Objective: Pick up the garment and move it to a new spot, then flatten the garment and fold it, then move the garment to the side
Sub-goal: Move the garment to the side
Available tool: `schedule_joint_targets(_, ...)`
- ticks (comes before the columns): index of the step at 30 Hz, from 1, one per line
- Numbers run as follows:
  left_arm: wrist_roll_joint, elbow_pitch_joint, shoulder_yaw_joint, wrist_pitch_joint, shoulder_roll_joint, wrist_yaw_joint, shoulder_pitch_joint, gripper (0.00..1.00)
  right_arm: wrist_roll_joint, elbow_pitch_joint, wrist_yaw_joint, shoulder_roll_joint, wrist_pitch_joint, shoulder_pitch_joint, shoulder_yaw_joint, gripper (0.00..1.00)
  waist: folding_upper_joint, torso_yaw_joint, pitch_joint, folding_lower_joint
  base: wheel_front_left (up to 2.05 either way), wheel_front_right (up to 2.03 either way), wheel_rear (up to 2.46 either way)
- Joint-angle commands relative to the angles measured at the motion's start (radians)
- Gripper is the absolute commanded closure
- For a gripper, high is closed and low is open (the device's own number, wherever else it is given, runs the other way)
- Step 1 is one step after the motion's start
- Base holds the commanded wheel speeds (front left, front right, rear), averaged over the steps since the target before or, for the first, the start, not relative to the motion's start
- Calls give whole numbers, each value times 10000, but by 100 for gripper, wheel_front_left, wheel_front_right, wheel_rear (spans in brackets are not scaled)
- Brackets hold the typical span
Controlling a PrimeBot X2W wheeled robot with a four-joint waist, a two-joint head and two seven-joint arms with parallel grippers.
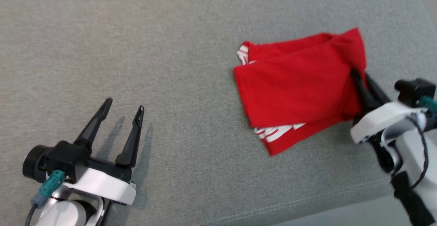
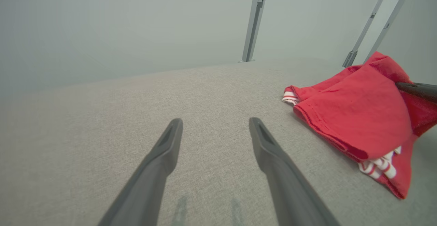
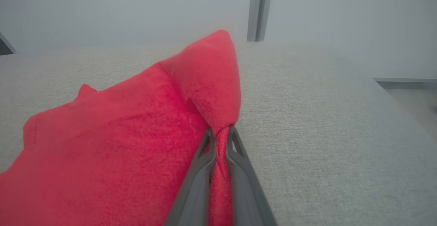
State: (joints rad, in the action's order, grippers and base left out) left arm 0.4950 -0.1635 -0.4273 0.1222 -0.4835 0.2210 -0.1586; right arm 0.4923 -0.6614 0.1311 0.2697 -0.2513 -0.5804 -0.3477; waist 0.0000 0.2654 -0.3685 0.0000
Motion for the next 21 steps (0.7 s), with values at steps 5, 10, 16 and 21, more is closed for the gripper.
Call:
schedule_joint_targets(5,-242,-822,453,-375,-583,50,-752,0,-216,-791,-4,738,-105,-1204,175,100,0,527,-1359,0,0,0,0)
schedule_joint_targets(10,-317,-1202,561,-555,-790,86,-972,0,-691,-1535,-4,1422,-105,-1951,830,100,0,353,-2105,0,0,0,0)
schedule_joint_targets(16,-392,-1423,642,-589,-953,86,-1148,0,-1711,-1901,-4,1929,-105,-2493,2146,100,0,275,-2760,0,0,0,0)
schedule_joint_targets(21,-417,-1421,596,-581,-952,13,-1408,0,-2632,-1917,-4,1794,-105,-2484,3272,100,0,219,-2972,0,0,0,0)
